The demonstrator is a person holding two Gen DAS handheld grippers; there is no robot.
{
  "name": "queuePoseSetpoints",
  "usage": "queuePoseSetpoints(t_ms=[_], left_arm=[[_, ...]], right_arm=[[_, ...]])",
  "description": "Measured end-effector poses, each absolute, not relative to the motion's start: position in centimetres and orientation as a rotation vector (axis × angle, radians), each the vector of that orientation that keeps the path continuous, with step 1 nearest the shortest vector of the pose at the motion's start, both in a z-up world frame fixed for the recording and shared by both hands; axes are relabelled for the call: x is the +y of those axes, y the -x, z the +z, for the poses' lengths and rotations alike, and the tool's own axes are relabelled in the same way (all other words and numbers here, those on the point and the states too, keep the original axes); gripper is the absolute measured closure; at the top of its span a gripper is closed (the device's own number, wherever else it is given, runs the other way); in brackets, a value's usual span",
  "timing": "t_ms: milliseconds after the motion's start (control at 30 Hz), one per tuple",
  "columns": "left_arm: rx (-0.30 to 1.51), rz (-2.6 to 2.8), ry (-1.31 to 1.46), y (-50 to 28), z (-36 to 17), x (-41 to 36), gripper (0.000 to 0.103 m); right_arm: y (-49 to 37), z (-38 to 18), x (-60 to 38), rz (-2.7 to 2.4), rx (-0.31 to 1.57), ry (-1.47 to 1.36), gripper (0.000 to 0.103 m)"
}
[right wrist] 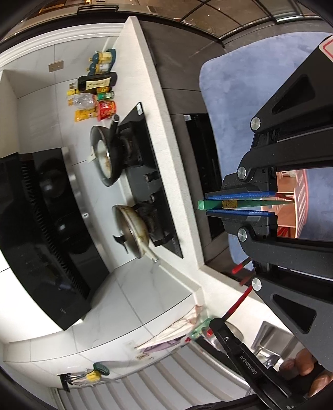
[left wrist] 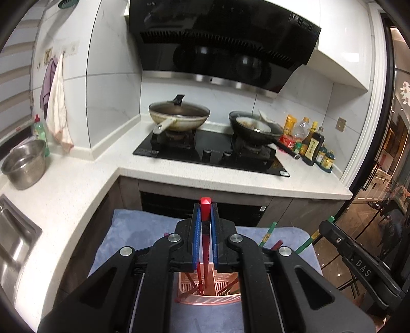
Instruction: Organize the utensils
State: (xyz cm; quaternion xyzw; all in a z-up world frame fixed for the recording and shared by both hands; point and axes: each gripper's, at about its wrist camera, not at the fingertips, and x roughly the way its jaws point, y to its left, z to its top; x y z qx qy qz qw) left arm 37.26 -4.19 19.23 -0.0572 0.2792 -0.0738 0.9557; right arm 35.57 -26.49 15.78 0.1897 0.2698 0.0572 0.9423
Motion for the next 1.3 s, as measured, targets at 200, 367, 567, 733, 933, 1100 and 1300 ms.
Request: queuePoseSetpoints(t_ms=[200, 367, 567, 733, 933, 1100, 1300], left_arm=[[0.604, -0.157, 0.13, -37.7, 17.7, -4.3, 0.096], [0.608, -0.138, 0.134, -37.5, 17.3, -4.0, 0.093], [0.598, -0.113, 0.129, -36.7, 17.5, -3.8, 0.068], [0.602, -0.104, 0.115, -35.7, 17.5, -3.9, 0.068], [0.597, -0.104, 0.106, -34.0, 17.8, -3.8, 0.068], [0.597, -0.105, 0.097, -32.1, 17.9, -3.6, 0.068], [0.603, -0.107, 0.081, -29.0, 16.8, -3.1, 0.062]], right_arm=[[-36.1, 14.3, -25.8, 0.11, 0.583, -0.369, 0.095], [-35.8, 14.1, -25.9, 0.094, 0.581, -0.377, 0.083], [-34.8, 14.7, -25.9, 0.095, 0.568, -0.373, 0.073], [-33.2, 15.6, -25.2, 0.106, 0.549, -0.342, 0.072], [-30.9, 16.2, -24.6, 0.122, 0.54, -0.321, 0.072], [-28.9, 16.0, -24.4, 0.128, 0.55, -0.319, 0.072], [-25.4, 14.3, -24.3, 0.127, 0.579, -0.302, 0.071]])
